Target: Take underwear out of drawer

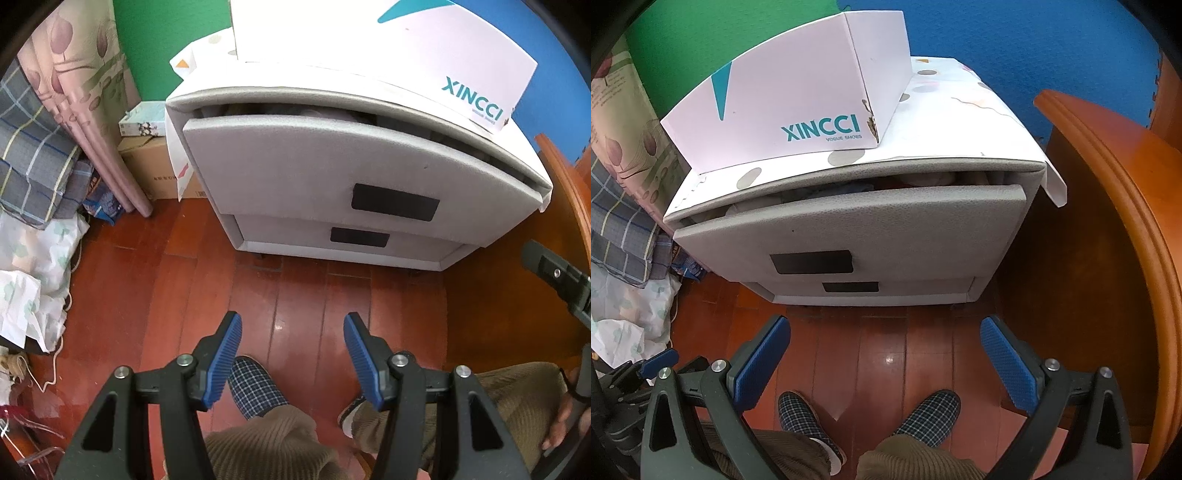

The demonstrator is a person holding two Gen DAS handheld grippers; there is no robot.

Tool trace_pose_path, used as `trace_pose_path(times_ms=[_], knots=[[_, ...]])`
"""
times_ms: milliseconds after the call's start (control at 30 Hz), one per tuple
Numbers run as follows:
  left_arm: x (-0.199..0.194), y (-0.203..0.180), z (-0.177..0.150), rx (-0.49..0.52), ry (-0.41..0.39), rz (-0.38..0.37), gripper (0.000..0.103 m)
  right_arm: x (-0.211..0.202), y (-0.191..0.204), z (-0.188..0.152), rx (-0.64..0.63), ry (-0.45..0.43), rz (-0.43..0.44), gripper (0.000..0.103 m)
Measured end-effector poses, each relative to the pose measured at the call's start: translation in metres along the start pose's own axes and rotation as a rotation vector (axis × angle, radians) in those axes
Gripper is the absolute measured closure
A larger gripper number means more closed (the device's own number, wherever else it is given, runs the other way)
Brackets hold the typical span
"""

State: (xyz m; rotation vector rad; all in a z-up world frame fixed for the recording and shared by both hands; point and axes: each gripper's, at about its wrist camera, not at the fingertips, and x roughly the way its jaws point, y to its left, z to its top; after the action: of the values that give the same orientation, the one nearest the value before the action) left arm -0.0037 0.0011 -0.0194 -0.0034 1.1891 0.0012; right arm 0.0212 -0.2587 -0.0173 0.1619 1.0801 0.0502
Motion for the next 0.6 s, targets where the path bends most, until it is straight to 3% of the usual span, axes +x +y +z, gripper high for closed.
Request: trace_pose_path(times_ms=[600], knots=[[-0.0001, -0.0005, -0.0006, 0.004, 0.000, 0.002, 0.044, 0.0023, -0.0009, 0.0015, -0.004, 0.013, -0.002, 0.001]])
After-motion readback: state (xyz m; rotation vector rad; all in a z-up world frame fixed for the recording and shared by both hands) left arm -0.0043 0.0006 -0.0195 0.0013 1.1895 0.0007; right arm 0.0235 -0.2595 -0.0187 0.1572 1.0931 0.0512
